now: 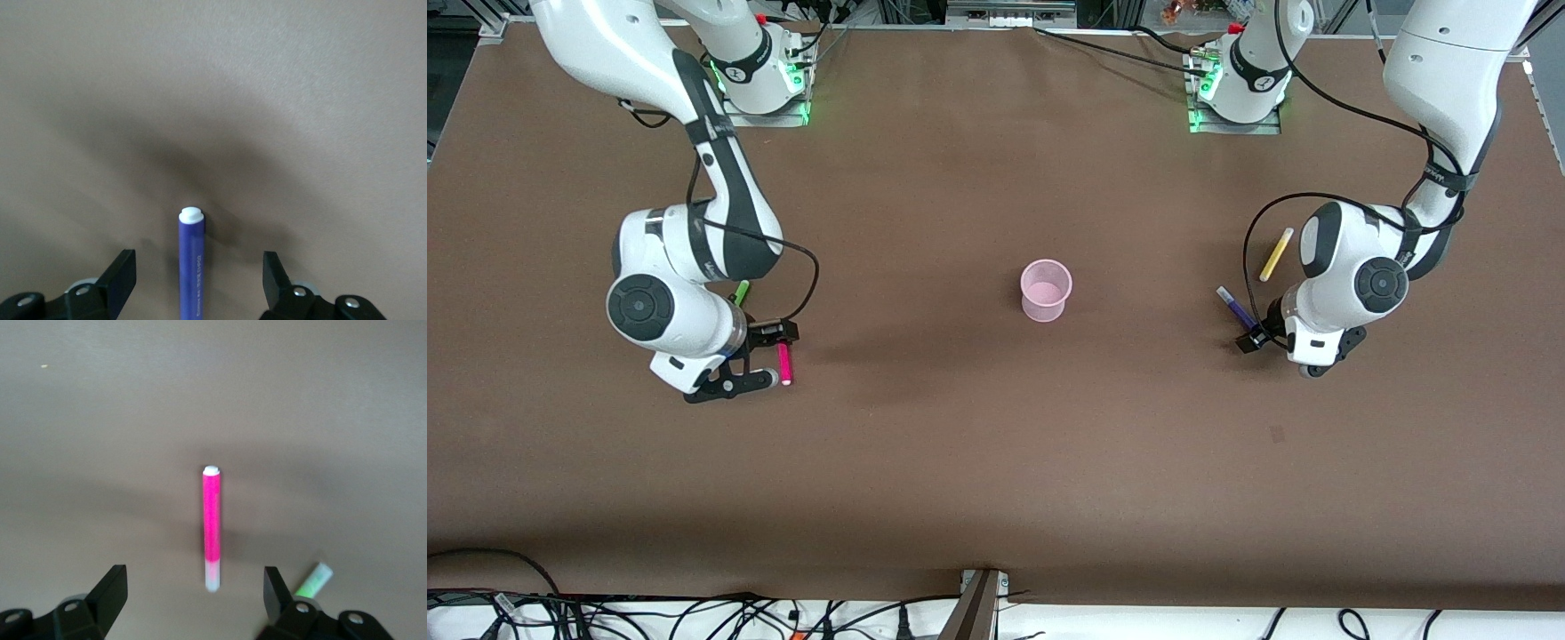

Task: Organize pens into pink holder with both arms
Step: 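Close the right gripper on the pink marker while the left gripper grasps the blue marker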

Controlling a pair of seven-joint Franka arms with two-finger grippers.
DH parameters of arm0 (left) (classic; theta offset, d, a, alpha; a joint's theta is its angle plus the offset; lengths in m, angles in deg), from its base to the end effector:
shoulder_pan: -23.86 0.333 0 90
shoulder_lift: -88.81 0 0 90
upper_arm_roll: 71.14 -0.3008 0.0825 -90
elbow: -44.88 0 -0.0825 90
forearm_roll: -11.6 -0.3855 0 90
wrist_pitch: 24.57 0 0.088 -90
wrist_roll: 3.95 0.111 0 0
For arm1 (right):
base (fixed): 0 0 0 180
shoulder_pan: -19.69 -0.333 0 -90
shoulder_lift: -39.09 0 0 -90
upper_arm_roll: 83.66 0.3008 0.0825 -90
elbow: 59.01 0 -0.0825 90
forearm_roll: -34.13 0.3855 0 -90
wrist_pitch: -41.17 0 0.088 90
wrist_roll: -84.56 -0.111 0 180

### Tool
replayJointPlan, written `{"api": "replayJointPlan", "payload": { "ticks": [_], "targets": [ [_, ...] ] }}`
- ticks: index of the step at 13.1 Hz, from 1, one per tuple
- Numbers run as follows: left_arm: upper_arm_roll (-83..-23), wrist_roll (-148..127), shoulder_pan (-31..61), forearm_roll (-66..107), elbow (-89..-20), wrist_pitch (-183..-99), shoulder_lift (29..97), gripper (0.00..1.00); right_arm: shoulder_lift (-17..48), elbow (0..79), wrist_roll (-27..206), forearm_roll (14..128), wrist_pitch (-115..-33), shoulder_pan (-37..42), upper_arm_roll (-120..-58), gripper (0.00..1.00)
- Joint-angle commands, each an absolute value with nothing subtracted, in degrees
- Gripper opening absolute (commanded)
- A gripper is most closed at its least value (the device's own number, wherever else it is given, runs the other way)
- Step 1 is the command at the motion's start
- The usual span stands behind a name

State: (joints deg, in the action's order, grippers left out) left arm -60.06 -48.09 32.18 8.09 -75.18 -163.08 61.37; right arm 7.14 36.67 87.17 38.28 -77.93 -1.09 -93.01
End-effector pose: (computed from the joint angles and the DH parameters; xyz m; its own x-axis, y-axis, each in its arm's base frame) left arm 0.5589 -0.0297 0.1627 0.7618 0.6319 -0.1424 0.6304 -0.7738 -0.0612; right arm 0.6402 0.1430 0.2557 0.9657 0.2180 -0.1410 0.2232 -0.9745 0.0220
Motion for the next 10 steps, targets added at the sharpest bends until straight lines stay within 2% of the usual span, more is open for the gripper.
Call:
{"api": "replayJointPlan", "payload": {
  "ticks": [1, 3, 5, 8, 9, 10],
  "targets": [
    [-60.24, -47.45, 32.21, 8.00, -75.71, -164.92, 59.81, 0.85, 6.58, 39.41, 87.02, 39.49, -82.73, -1.05, -93.07, 0.88],
    [-60.16, -47.36, 32.21, 7.73, -76.05, -164.84, 60.24, 0.82, 7.18, 43.71, 87.02, 39.49, -86.08, -1.14, -93.07, 0.87],
    [-60.16, -47.36, 32.21, 7.73, -75.88, -164.58, 60.24, 0.49, 9.46, 49.33, 87.02, 39.76, -90.03, -1.05, -92.98, 0.86],
    [-60.16, -47.19, 32.21, 7.73, -75.27, -164.58, 60.24, 0.11, 10.26, 51.46, 87.20, 39.85, -90.84, -1.05, -92.98, 0.73],
    [-60.24, -47.10, 32.12, 7.64, -74.74, -164.58, 60.24, 0.00, 10.09, 51.64, 87.28, 39.85, -91.01, -1.05, -92.98, 0.67],
    [-60.16, -47.01, 32.12, 7.64, -74.30, -164.58, 60.24, 0.00, 9.91, 51.99, 87.29, 39.85, -91.89, -1.05, -92.98, 0.64]
  ]
}}
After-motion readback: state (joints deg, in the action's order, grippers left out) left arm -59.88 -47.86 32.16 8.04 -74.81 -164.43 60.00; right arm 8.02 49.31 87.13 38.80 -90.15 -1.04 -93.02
